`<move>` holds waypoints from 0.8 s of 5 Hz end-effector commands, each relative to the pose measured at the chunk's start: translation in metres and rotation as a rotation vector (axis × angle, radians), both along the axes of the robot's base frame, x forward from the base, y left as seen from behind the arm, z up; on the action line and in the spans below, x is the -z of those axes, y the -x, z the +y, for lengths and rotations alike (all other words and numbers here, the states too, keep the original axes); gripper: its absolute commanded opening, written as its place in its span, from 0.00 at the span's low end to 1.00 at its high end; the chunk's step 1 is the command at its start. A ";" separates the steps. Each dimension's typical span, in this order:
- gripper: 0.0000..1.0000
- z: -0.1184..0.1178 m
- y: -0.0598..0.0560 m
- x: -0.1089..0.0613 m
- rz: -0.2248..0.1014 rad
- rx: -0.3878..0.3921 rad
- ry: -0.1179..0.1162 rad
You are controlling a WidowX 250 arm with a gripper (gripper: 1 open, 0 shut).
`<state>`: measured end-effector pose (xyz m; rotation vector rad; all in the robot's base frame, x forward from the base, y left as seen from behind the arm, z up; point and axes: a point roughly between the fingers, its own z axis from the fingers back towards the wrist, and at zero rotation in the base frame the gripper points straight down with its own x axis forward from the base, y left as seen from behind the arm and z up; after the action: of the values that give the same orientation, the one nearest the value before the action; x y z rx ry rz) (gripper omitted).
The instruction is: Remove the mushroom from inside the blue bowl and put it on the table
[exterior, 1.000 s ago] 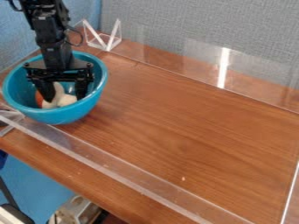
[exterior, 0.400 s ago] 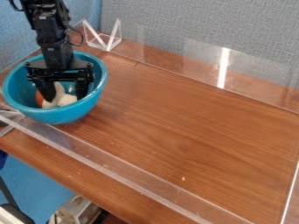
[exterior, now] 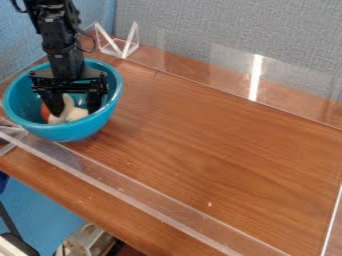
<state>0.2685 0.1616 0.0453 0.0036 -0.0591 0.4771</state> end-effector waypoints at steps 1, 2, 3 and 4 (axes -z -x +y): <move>1.00 -0.005 -0.007 -0.003 -0.013 0.044 -0.004; 0.00 -0.006 -0.006 -0.007 -0.017 0.043 -0.008; 0.00 -0.007 -0.005 -0.011 -0.022 0.042 -0.012; 0.00 -0.008 -0.004 -0.020 -0.032 0.044 -0.021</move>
<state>0.2672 0.1522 0.0473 -0.0052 -0.0374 0.4425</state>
